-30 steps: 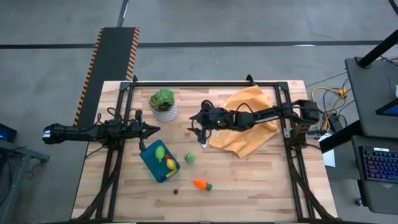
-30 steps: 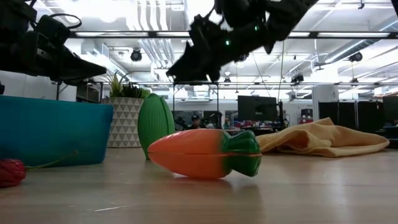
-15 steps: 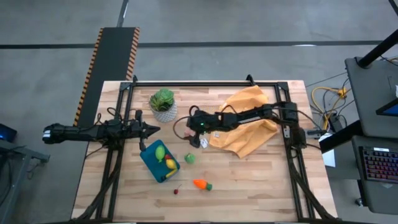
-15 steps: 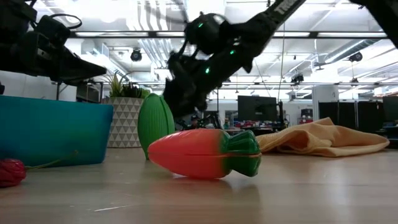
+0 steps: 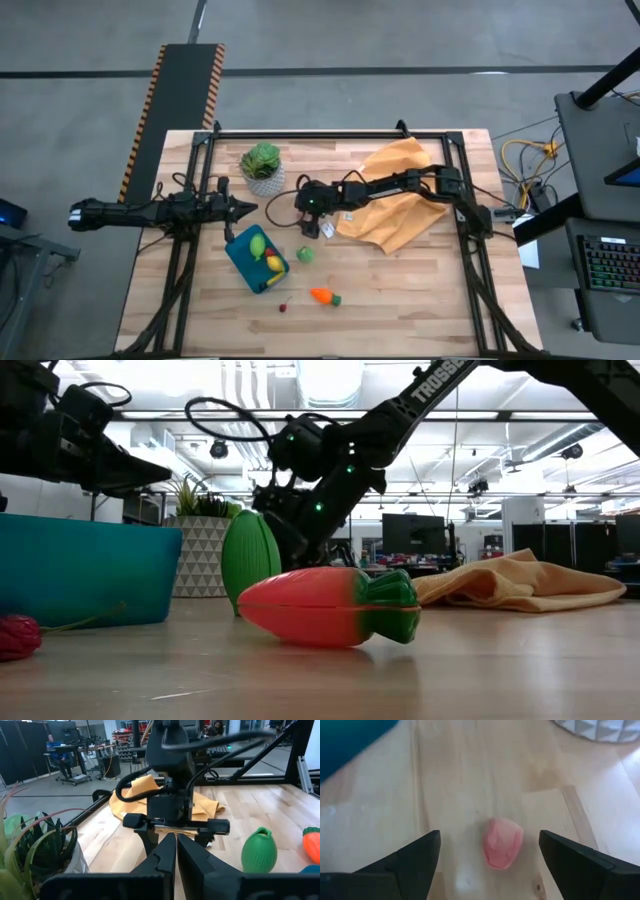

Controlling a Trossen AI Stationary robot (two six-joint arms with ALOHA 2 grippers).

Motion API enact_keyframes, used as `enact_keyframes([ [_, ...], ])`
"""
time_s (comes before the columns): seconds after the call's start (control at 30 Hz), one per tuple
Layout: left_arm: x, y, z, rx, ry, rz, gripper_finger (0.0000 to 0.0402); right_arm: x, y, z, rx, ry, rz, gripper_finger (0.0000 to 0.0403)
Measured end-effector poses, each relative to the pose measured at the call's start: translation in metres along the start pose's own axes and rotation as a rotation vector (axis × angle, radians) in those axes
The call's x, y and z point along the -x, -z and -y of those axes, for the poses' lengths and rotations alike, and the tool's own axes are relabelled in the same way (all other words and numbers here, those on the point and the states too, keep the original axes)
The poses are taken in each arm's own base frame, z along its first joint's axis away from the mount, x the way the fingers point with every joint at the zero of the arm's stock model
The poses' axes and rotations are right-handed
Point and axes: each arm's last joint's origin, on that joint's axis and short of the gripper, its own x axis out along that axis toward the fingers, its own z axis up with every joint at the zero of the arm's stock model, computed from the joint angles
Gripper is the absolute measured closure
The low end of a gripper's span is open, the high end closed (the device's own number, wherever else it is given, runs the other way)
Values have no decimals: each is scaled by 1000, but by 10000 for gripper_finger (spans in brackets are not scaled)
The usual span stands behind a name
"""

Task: Pick and placing Produce into tupperware
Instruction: Put the pink peach into the blue bin

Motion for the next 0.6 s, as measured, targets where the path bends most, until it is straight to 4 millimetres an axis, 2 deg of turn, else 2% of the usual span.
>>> enact_keyframes([
  [0.6, 0, 0, 0, 0, 0, -1, 402, -1, 5, 2, -27, 75, -16, 75],
])
